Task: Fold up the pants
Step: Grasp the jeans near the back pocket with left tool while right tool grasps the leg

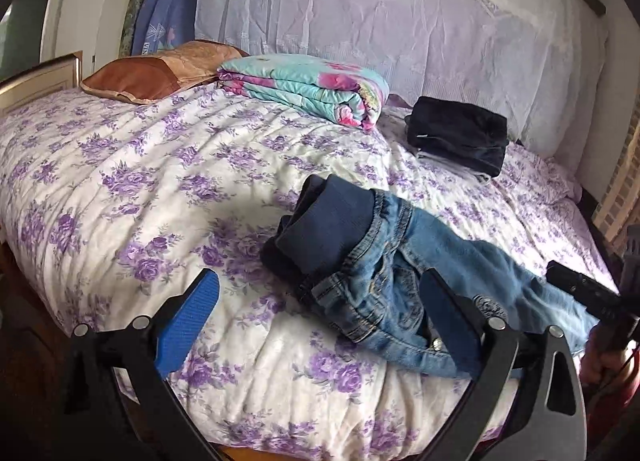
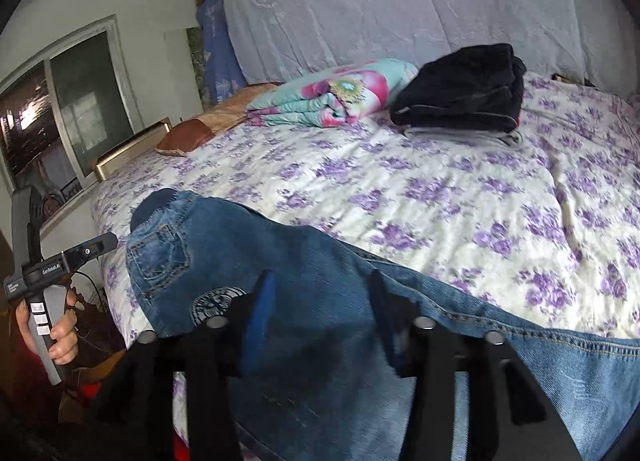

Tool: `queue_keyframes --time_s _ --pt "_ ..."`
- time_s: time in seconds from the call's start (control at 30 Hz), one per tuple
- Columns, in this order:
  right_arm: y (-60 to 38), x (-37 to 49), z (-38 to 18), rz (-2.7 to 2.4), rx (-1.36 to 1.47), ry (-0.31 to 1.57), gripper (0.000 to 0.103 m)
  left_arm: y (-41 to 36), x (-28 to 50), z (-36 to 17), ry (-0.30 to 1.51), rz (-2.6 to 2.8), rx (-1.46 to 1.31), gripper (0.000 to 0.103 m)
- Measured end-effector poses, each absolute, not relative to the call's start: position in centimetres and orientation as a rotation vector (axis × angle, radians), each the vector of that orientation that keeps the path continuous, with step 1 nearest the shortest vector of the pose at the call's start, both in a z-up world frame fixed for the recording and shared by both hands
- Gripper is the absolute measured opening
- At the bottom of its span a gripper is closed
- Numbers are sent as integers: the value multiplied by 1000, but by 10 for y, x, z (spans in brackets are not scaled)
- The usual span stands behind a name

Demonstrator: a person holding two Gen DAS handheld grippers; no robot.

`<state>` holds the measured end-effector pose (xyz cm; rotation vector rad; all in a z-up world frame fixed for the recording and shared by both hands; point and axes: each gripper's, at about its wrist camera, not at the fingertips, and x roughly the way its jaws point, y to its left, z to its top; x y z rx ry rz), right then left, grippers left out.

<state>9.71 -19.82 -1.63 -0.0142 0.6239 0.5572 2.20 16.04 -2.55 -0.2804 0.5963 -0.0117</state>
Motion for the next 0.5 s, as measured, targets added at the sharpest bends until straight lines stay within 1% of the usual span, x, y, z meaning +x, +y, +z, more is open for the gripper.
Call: queue_keyframes --time_s 0.1,0.17,0.2,0.23,0.27,0.3,0.33,0.37,0.43,0.5 --pt "-184 111 -24 570 -35 645 56 140 31 -14 587 -80 -257 98" --pt "-181 126 -41 549 -39 720 59 120 42 -18 590 -105 -195 98" --pt "-182 135 -53 528 -53 772 66 111 54 -28 610 -95 -148 98" --pt "-185 145 -64 547 -18 831 67 103 68 -41 640 -49 -94 98" --pt "-193 148 -64 568 41 837 67 97 83 -60 662 30 -20 98" --pt "-198 147 -61 573 72 816 67 89 90 -75 645 98 61 99" --pt "-199 145 -59 557 66 804 66 82 88 -78 606 130 112 99" --pt "-199 141 -59 555 61 794 67 77 87 -76 609 156 131 99" --pt "-204 130 -50 524 66 744 66 80 88 -68 647 152 96 99" --pt "-213 110 -32 516 74 655 67 88 76 -55 647 132 33 99"
